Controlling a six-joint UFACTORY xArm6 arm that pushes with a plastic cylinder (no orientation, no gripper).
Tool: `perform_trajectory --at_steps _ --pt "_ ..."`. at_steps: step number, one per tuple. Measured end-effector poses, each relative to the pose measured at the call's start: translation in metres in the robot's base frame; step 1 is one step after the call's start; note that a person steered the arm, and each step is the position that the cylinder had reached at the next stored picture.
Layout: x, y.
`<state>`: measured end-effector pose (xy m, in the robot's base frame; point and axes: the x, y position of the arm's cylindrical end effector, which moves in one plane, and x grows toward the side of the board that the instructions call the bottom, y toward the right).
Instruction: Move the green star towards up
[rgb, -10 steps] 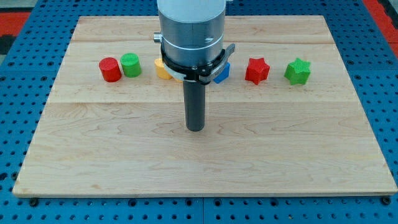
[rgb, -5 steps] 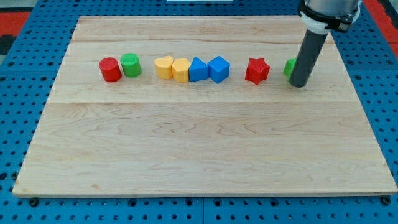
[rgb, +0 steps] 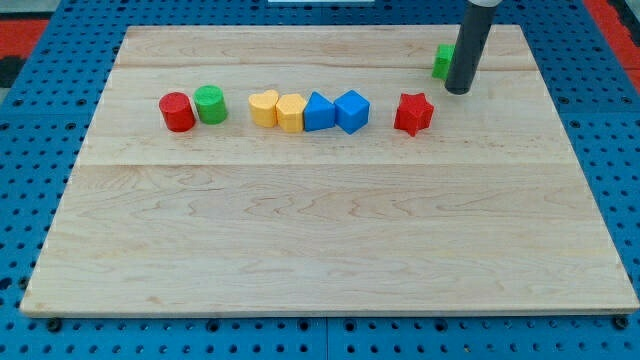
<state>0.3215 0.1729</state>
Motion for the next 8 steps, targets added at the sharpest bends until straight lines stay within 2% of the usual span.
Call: perform_trajectory --at_steps 3,4,5,6,7,8 --pt "-0.065 0.004" --pt "-0.015 0.016" --pt "0.071 0.045" --pt "0.072 -0.004" --pt "0.039 -0.039" --pt "0.029 -0.078"
